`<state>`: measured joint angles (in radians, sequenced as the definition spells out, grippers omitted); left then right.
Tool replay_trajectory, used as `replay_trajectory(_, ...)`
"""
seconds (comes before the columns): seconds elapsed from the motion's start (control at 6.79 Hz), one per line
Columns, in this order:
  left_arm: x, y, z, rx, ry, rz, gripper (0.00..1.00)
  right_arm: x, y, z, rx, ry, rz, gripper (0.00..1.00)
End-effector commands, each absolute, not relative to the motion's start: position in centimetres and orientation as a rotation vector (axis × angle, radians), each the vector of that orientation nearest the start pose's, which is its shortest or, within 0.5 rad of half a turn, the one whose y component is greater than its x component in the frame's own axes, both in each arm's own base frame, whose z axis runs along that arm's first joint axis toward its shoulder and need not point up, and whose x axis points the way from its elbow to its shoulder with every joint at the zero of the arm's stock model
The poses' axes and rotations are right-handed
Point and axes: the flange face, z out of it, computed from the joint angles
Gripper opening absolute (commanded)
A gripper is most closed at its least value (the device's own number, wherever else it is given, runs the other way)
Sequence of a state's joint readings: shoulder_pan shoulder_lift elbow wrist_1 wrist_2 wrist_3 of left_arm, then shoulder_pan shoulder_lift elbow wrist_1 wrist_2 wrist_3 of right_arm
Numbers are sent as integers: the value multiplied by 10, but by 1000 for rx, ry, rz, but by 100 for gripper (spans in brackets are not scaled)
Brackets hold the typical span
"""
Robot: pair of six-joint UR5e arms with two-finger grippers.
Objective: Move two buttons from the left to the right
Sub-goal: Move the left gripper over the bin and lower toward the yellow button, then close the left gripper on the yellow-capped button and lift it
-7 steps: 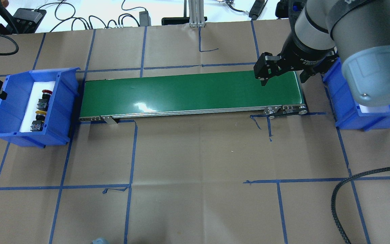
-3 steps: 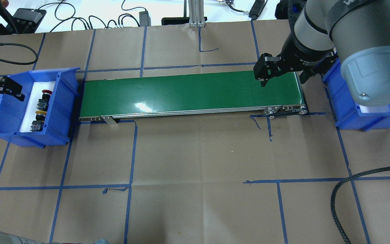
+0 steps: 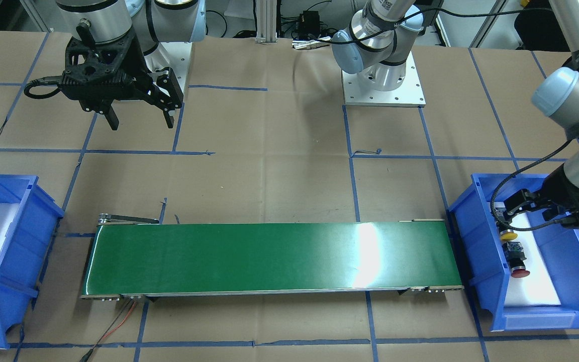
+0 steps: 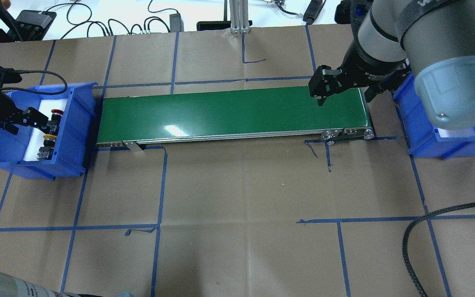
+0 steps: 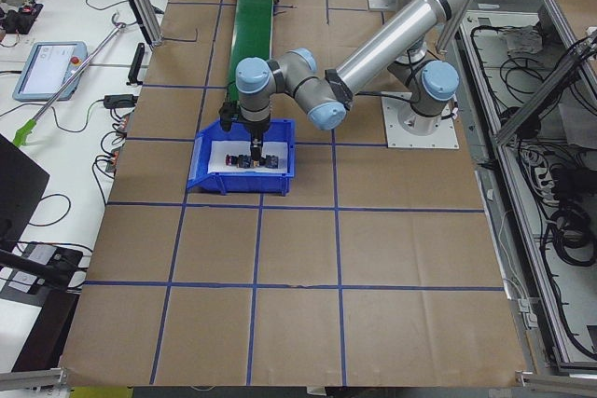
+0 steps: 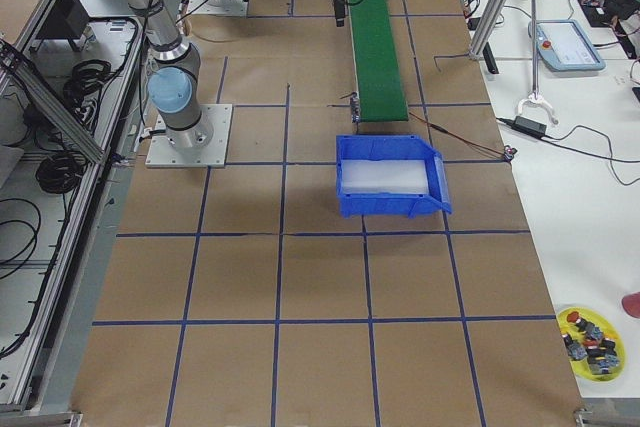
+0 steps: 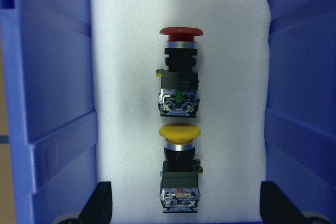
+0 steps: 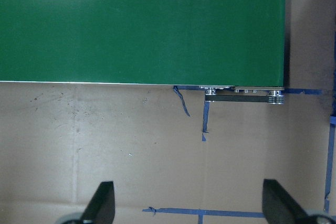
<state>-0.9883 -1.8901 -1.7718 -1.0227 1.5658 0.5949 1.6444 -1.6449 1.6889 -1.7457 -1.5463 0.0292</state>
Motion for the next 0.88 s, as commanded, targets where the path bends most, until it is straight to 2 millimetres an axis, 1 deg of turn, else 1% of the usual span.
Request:
replay_trajectory(0.0, 208, -556, 247, 19, 3145, -4, 100, 170, -461, 484, -72, 3103, -203, 100)
replay_trajectory(0.15, 209, -551, 236, 7, 3158, 26, 100, 170, -461, 484, -72, 3103, -205, 100)
replay_trajectory(0.29, 206, -544, 223, 5, 3165, 47, 100, 170, -461, 483, -72, 3103, -200, 100)
replay_trajectory(0.44, 205, -541, 208, 2, 3152, 33, 100, 170, -461, 484, -72, 3103, -205, 100)
replay_trajectory(0.59, 202, -536, 201, 0, 3154, 56, 100, 170, -461, 484, -72, 3103, -205, 100)
replay_trajectory(0.74, 202, -535, 200, 5, 3152, 61, 100, 170, -461, 484, -72, 3103, -203, 100)
